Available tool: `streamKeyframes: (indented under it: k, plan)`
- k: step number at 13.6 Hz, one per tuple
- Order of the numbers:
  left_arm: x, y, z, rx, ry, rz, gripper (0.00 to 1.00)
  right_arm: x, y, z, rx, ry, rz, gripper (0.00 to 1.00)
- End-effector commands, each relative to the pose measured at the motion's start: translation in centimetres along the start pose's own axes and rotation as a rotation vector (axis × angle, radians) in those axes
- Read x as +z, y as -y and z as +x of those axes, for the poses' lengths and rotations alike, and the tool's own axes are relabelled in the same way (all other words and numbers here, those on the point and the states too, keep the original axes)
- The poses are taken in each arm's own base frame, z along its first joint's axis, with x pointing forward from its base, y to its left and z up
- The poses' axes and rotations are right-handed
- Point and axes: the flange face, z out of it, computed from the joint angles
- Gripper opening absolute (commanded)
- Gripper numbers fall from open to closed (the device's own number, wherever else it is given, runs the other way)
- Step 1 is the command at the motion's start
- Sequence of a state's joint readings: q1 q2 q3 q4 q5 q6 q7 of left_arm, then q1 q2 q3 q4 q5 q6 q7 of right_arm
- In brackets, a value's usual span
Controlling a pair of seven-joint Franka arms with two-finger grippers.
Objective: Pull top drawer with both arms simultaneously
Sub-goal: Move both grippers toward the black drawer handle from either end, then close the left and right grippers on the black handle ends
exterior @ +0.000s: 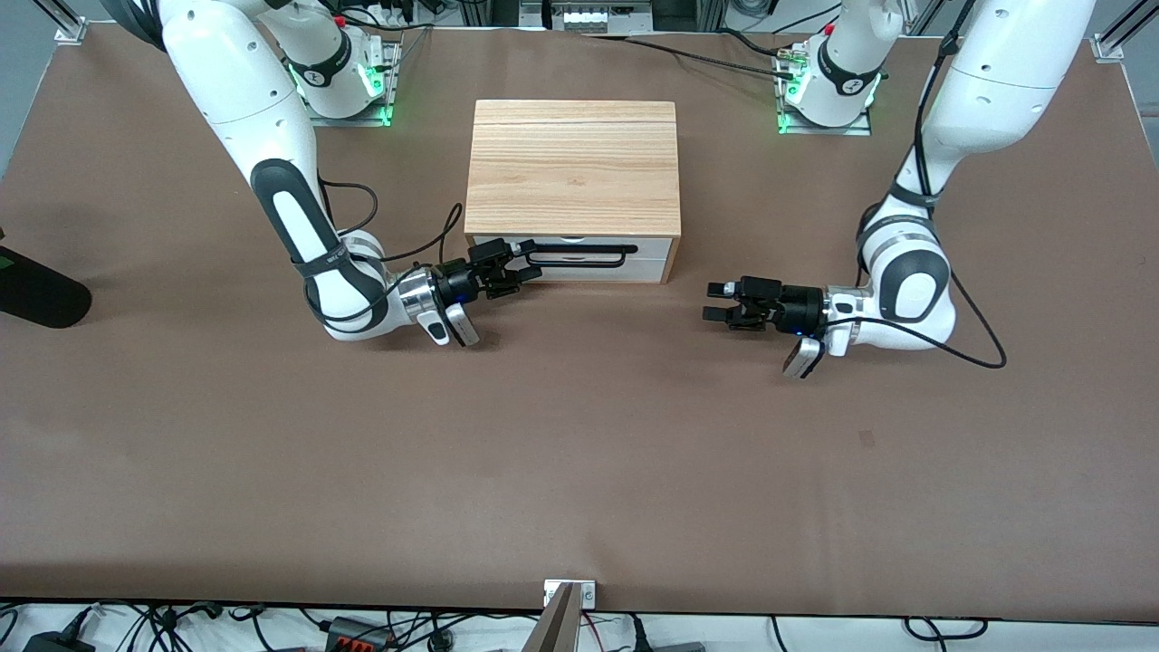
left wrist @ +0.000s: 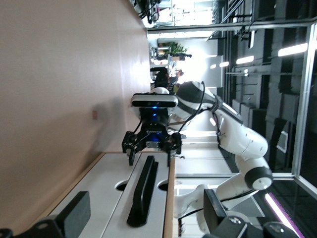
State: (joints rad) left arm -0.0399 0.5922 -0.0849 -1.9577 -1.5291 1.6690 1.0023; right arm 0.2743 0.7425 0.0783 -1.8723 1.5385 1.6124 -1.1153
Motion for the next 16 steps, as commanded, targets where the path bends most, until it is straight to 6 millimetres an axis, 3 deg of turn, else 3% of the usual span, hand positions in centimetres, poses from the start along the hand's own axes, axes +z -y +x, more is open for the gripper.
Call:
streamKeyframes:
  k: [1,3,6,8,12,16]
  plan:
    - [2.7,1.3,-1.0,-0.019,-0.036,-0.044,1.0,0.7,0.5,0.0,-0.008,-0.01,0.011,0.48]
    - [4.0,1.8,-1.5,-0.013,-0.059,-0.041,1.0,0.8,0.4,-0.1,-0.008,-0.01,0.01,0.37]
    - [7.6,3.5,-3.6,-0.004,-0.133,-0.101,0.97,0.9,0.4,-0.1,-0.006,-0.007,0.011,0.23]
    - [7.9,3.9,-4.9,-0.033,-0.134,-0.113,0.97,0.9,0.4,-0.1,-0.006,-0.009,0.01,0.19]
    - [10.5,4.4,-8.6,-0.046,-0.169,-0.167,0.94,1.6,0.3,0.2,-0.004,-0.036,0.024,0.13]
    - [10.6,4.3,-9.4,-0.063,-0.173,-0.177,0.84,2.1,0.4,0.4,-0.007,-0.05,0.034,0.1]
